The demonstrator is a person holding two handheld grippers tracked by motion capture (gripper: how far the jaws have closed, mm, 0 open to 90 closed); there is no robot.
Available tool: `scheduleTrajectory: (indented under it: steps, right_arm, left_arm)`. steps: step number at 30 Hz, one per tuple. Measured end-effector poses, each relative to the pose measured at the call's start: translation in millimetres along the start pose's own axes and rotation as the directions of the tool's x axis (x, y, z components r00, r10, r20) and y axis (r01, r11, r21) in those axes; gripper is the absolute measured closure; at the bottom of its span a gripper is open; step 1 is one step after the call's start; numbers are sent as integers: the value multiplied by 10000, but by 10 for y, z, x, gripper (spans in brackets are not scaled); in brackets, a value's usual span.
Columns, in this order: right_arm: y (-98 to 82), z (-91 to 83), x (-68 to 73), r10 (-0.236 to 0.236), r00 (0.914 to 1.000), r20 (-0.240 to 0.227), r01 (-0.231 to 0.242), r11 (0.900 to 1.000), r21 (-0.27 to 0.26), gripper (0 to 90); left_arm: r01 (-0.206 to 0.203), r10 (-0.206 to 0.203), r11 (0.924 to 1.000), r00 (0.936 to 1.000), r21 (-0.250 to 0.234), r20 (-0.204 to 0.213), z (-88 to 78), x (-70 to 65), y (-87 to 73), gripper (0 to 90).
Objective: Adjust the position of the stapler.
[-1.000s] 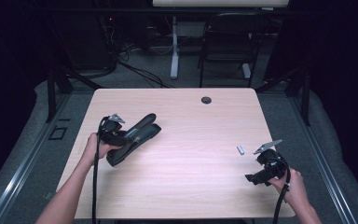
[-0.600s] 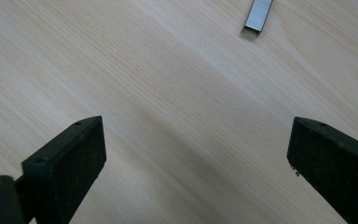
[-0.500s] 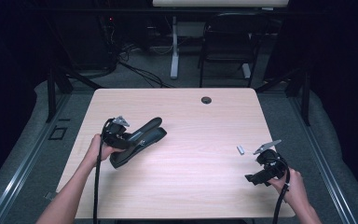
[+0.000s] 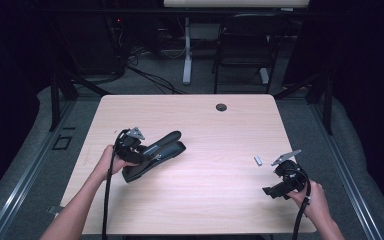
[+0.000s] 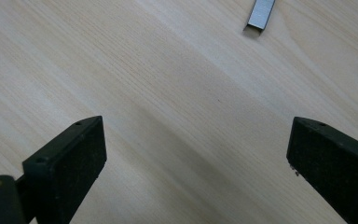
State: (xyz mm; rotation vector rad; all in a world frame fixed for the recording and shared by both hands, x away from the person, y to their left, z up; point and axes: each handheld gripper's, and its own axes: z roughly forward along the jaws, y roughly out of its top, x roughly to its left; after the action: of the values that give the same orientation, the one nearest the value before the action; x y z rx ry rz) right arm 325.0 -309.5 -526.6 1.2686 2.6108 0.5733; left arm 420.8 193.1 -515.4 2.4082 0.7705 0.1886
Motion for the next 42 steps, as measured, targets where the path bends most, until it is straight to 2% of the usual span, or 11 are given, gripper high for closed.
scheduleTrajectory:
  steps: [9,10,15,17,18,19,32,37,42]
  right_arm:
    - [1,15,6,43,10000,-56,-44,10000,-32,43]
    - [1,16,5,33,10000,-61,-33,10000,-22,43]
    - [1,25,8,43,10000,-1,-43,10000,-34,43]
    - [-6,46,17,162,9999,-53,-163,9995,-258,44]
    - [-6,46,17,162,9999,-53,-163,9995,-258,44]
    - [6,25,8,-8,10000,-40,8,10000,66,44]
    - [4,29,4,-68,10000,19,68,9999,91,44]
    - [2,32,7,-35,10000,14,35,10000,45,45]
    - [4,28,8,-64,10000,42,64,10000,64,45]
  left_arm:
    - [-528,527,9986,9981,8,333,46,-121,54,526]
    - [-704,702,9975,9970,60,318,56,-156,72,526]
    - [-910,908,9958,9948,29,462,77,-210,93,526]
    - [-1096,1093,9940,9925,30,554,91,-244,110,526]
    - [-1096,1093,9940,9925,30,554,91,-244,110,526]
    - [-1151,1148,9933,9916,17,603,96,-255,115,526]
    - [-1522,1524,9883,9845,-81,872,130,-332,146,526]
    - [-1762,1774,9841,9782,-210,1083,151,-364,157,526]
    - [-2067,2093,9778,9684,-331,1358,184,-411,185,526]
